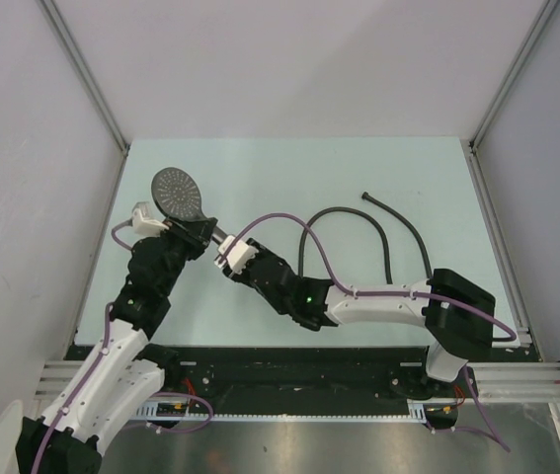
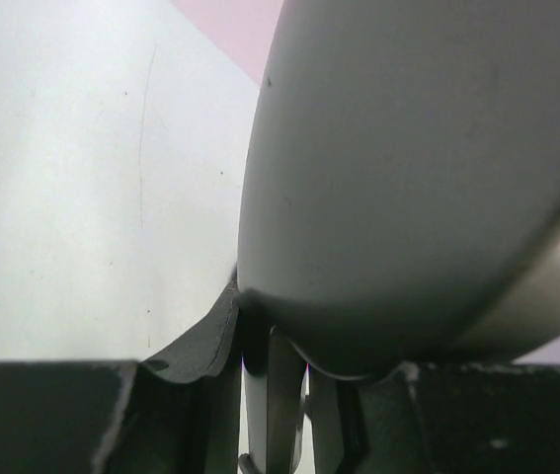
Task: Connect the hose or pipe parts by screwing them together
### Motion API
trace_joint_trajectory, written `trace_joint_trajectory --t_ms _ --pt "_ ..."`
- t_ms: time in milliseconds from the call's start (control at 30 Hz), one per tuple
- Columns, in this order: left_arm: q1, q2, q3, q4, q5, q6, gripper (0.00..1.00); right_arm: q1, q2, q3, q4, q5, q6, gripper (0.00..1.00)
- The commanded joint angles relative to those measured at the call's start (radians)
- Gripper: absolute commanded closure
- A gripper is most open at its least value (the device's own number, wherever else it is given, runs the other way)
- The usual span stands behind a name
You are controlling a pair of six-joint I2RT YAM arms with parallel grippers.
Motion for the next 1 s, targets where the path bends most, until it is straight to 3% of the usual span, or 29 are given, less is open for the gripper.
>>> trace_joint_trajectory --t_ms 0,100,233,367,467,567,600,667,700,800,833,967 --pt "0.0 -0.025 0.069 0.04 -0.027 -0.038 1.0 0.008 0.031 0.064 0.081 0.049 -0.026 0.56" --pt "0.0 -0.031 0.067 0.038 -0.031 -0.042 1.0 0.007 0.039 0.072 0.074 0.05 -0.018 0.65" --pt "0.0 -0.031 0.069 0.036 -0.036 -0.042 1.0 -0.001 0.025 0.073 0.052 0.018 0.01 0.67" --pt "0.0 -0.03 0.075 0.033 -0.036 -0.042 1.0 -0.015 0.013 0.073 -0.007 -0.017 0.059 0.53" --pt "0.0 -0.028 0.078 0.033 -0.037 -0.042 1.0 -0.019 0.017 0.073 -0.023 -0.006 0.068 0.53" --pt "0.0 -0.022 0.081 0.033 -0.03 -0.044 1.0 -0.025 0.011 0.073 -0.023 -0.02 0.077 0.72" --pt "0.0 -0.023 0.081 0.033 -0.022 -0.042 0.99 -0.028 0.008 0.073 -0.024 -0.028 0.079 0.85" --pt "0.0 -0.034 0.075 0.04 -0.016 -0.035 0.99 -0.042 -0.009 0.073 -0.032 -0.078 0.094 1.0" --pt "0.0 -0.036 0.07 0.05 0.004 -0.007 1.0 -0.053 -0.019 0.072 -0.038 -0.112 0.103 1.0" --pt "0.0 -0.089 -0.068 0.264 0.07 0.074 1.0 -0.141 -0.068 0.07 -0.08 -0.36 0.184 1.0" --pt "0.0 -0.115 -0.107 0.414 0.128 0.082 0.99 -0.175 -0.081 0.069 -0.08 -0.572 0.236 1.0" --pt "0.002 -0.099 -0.27 0.813 0.281 0.091 1.0 -0.352 -0.104 0.058 0.008 -1.084 0.386 1.0"
